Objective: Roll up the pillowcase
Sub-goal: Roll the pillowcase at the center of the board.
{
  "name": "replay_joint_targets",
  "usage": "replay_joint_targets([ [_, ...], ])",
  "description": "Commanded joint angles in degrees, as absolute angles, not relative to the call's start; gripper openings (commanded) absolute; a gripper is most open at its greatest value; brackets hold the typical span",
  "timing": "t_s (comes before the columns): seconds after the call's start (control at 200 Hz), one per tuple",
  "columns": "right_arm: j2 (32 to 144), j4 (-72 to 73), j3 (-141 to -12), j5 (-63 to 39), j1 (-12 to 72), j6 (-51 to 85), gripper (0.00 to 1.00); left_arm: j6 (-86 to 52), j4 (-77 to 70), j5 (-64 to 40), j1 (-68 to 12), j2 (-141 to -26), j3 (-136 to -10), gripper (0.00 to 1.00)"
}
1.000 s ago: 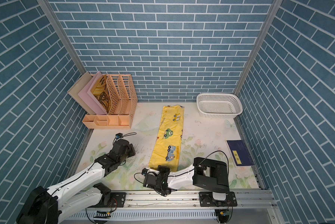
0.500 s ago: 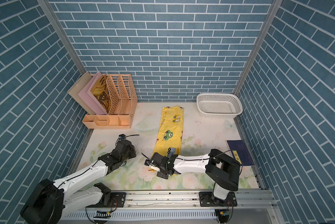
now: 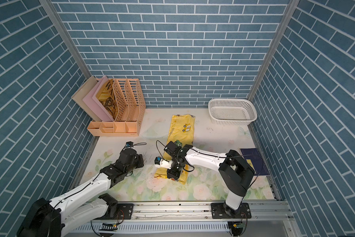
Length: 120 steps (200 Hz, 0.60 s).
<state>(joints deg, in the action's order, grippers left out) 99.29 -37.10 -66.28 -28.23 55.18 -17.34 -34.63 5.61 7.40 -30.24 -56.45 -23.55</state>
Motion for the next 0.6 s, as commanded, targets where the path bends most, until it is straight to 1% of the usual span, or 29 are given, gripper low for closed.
replay_joint_targets([
  [0.0,102.1,-43.6,-69.5,-34.5,51.0,-23.0,0.00,-31.8,4.4,3.0,-30.1,-56.1,-22.4,0.00],
  [0.115,103.8,-45.7,-73.3,-37.5,47.9,-26.2,0.00,-30.0,2.1,-0.1,-31.1,-57.2,-22.3,0.00],
  [0.2,104.7,-46.5,-76.0,-40.0,47.1,-28.0,0.00,-28.8,-0.5,-1.7,-31.8,-57.1,-21.4,0.00],
  [0.43,110.0,-47.6,-77.7,-38.5,45.2,-28.8,0.00,-28.3,-1.1,-1.2,-32.8,-55.5,-21.1,0.00],
  [0.595,111.1,-45.7,-77.0,-37.1,44.3,-28.0,0.00,-28.1,-3.0,-2.3,-33.2,-53.5,-20.4,0.00],
])
